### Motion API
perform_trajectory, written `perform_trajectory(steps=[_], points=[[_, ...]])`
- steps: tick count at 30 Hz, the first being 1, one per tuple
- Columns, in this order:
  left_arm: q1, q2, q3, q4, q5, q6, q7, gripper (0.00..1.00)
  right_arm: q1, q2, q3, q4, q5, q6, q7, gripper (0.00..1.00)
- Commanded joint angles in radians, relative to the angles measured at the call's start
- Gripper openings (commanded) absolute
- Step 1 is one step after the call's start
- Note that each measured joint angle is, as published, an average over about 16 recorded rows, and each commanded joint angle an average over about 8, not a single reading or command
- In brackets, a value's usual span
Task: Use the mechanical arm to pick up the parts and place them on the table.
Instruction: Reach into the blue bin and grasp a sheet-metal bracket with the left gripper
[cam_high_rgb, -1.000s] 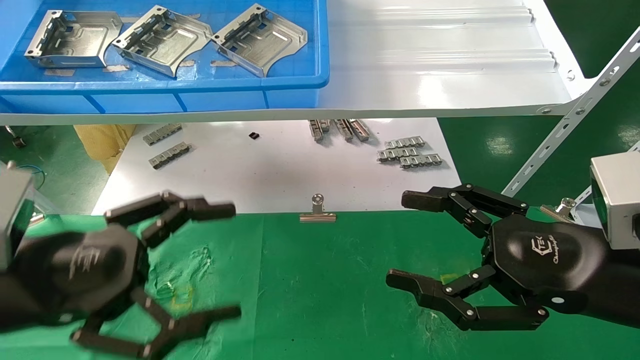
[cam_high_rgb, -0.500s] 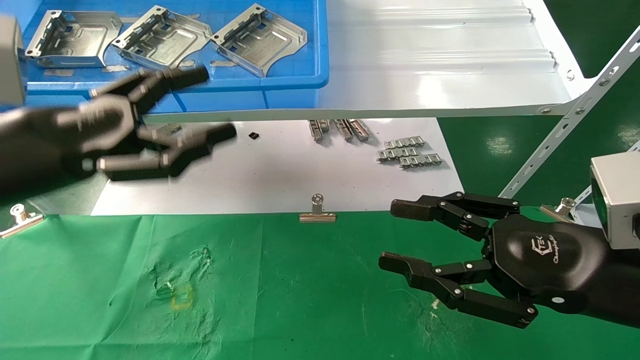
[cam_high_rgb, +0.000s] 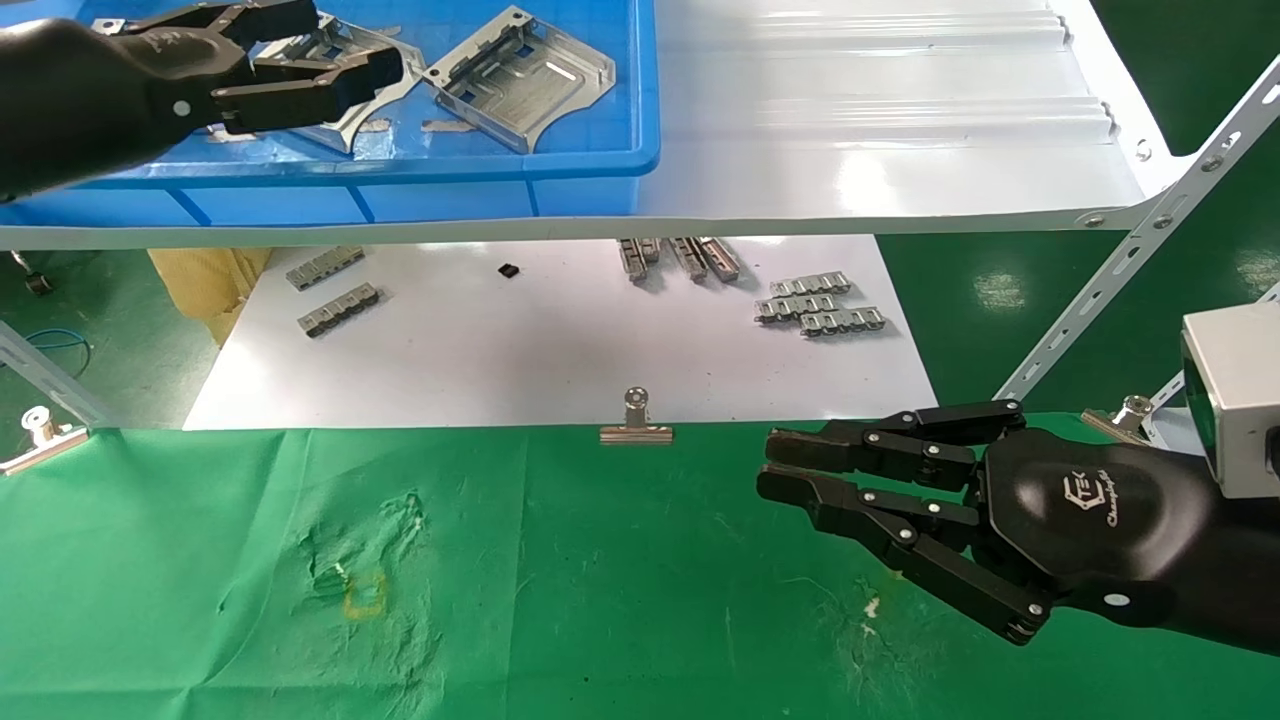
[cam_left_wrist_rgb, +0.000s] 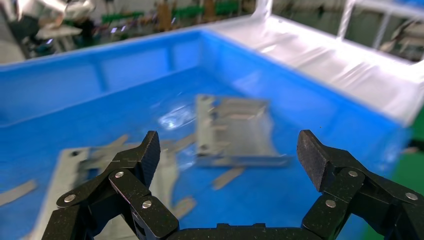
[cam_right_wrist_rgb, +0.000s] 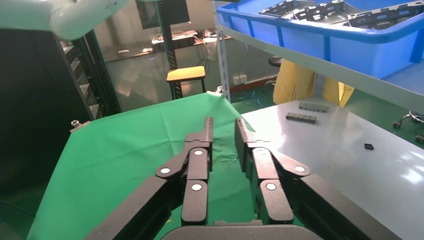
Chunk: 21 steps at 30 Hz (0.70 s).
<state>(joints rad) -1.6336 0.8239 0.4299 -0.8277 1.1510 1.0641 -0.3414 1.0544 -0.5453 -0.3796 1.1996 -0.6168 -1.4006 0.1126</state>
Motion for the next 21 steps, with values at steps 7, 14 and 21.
perform_trajectory(steps=[7,14,21], points=[[-0.177,0.035,0.086,0.154,0.154,0.011,-0.030,1.00,0.000,0.000,0.000,0.000,0.000,0.000,0.000,0.00],[-0.272,0.067,0.111,0.308,0.205,0.033,0.037,1.00,0.000,0.000,0.000,0.000,0.000,0.000,0.000,0.00],[-0.336,0.101,0.127,0.452,0.237,0.033,0.112,0.60,0.000,0.000,0.000,0.000,0.000,0.000,0.000,0.00]])
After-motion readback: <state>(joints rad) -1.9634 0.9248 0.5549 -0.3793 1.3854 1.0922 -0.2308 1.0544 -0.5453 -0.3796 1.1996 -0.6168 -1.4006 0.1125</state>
